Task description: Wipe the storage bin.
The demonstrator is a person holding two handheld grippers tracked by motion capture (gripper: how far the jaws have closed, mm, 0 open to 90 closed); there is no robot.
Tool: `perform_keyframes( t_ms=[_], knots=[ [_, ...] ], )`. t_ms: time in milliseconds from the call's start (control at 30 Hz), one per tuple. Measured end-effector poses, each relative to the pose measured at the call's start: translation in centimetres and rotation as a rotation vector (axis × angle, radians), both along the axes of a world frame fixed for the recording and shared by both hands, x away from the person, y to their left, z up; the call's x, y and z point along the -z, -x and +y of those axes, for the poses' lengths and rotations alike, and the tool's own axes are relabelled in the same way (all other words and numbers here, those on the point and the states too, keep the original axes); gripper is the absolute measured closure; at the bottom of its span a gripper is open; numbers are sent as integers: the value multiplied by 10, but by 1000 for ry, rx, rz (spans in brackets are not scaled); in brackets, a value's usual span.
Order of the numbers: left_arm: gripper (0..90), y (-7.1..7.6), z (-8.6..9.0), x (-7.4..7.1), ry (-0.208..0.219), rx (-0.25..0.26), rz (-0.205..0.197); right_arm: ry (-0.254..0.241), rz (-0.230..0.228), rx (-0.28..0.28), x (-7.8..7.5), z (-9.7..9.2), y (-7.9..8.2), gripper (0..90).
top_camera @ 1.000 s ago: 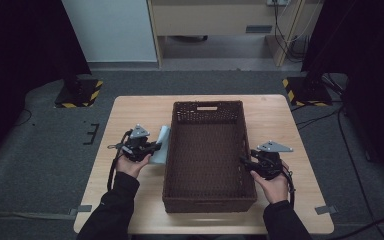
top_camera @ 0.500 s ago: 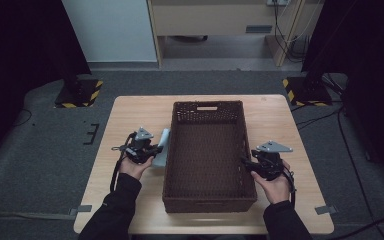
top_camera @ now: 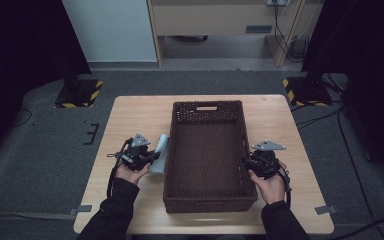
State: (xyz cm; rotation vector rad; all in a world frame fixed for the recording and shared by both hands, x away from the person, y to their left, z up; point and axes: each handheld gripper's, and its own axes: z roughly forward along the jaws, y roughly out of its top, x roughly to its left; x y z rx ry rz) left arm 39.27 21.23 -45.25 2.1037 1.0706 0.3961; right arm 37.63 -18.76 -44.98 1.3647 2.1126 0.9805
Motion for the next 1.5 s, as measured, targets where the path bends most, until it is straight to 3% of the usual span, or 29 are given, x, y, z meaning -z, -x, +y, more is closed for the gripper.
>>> perform_keyframes(
  t_ms=[133, 267, 467, 567, 667, 733, 967, 1133, 1267, 1500],
  knots=[
    [843, 7, 3, 8, -20, 1, 31, 20, 2, 26, -1, 4, 0, 704],
    [843, 0, 2, 10, -20, -4, 49, 33, 0, 34, -2, 7, -4, 703],
    [843, -17, -5, -11, -19, -16, 3, -8, 15, 24, -2, 4, -9, 646],
    [843, -23, -6, -30, -6, -23, -25, -38, -13, 11, -5, 0, -6, 577],
    [843, -18, -7, -38, 24, -9, -34, -60, -42, -17, -12, -4, 1, 530],
    [843, -14, -9, -35, 3, 3, -28, -63, -50, -36, -13, -6, 5, 510],
    [843, 8, -10, 4, -21, 37, 40, -58, -26, -86, -6, -10, 13, 492],
    [843, 9, -5, 15, -26, 30, 64, -51, 24, -80, 3, -4, 6, 576],
    [843, 8, -4, 4, 6, 32, 35, -27, 24, -14, -1, 1, 6, 723],
    [843, 15, -2, -21, 16, 50, -18, -17, 27, 49, -2, 10, 0, 740]
  ],
)
